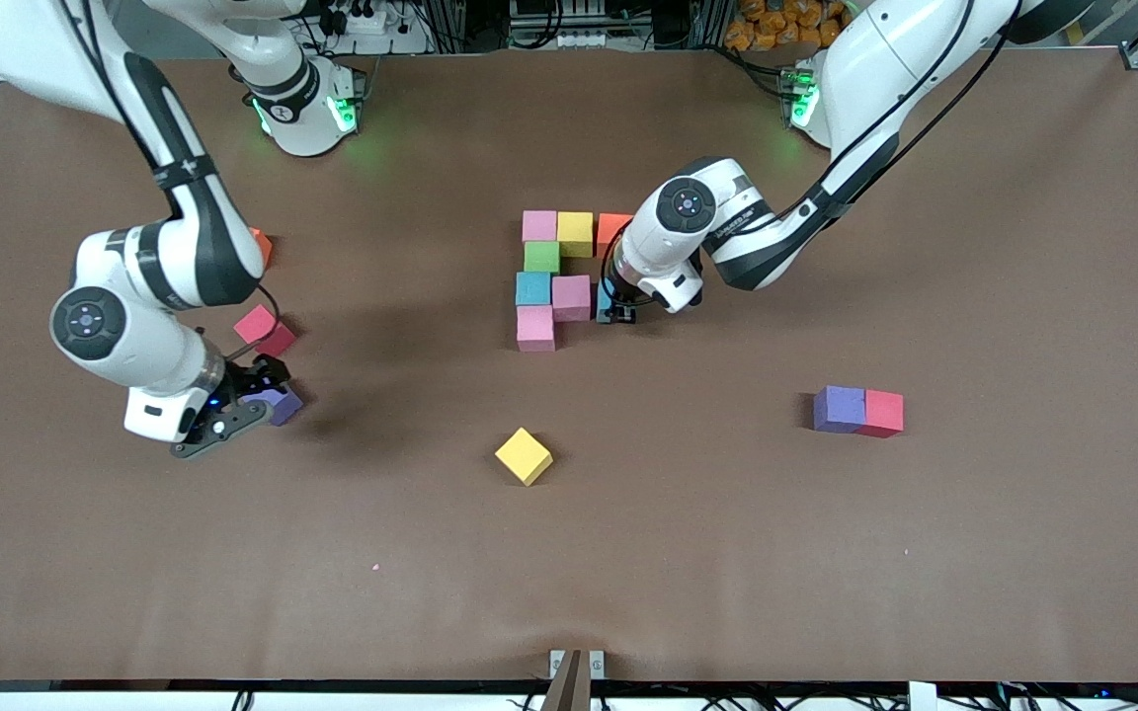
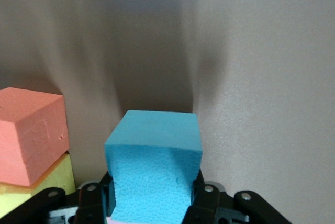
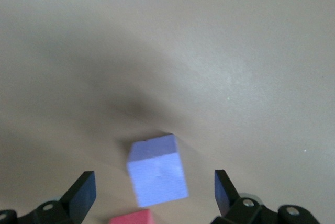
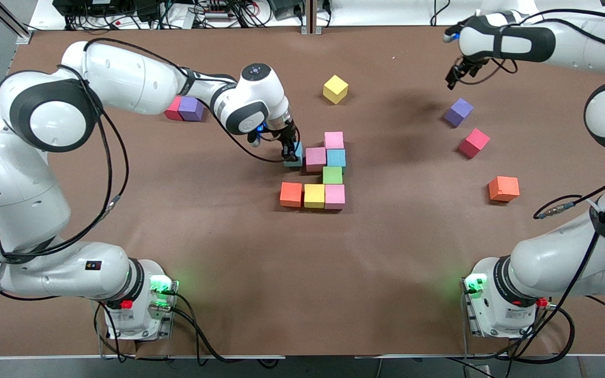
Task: Arrange 11 blocks into digit 3
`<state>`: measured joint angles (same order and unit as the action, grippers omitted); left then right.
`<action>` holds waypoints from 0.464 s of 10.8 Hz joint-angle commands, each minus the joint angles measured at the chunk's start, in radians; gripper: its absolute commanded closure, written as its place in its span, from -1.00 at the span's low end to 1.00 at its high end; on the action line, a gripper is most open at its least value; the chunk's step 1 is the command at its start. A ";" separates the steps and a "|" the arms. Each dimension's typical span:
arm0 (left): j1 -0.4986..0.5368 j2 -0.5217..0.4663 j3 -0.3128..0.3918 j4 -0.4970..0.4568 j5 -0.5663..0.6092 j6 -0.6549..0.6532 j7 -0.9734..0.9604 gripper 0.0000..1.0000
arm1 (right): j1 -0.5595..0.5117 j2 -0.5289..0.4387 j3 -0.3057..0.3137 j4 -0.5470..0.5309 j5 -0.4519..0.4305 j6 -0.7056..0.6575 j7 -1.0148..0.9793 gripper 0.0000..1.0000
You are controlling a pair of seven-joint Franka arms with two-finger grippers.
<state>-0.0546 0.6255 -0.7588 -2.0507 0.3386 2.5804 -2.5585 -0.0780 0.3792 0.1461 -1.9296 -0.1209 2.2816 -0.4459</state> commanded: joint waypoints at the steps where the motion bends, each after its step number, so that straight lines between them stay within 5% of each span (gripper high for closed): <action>1: -0.013 0.002 0.010 0.000 0.002 0.024 -0.026 1.00 | -0.045 0.013 0.021 -0.104 0.010 0.129 -0.132 -1.00; 5: -0.053 0.011 0.044 0.001 0.002 0.029 -0.032 1.00 | -0.045 0.015 0.049 -0.179 0.012 0.188 -0.172 -1.00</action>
<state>-0.0895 0.6349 -0.7305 -2.0508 0.3386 2.5905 -2.5650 -0.1102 0.4128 0.1824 -2.0741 -0.1206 2.4292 -0.5676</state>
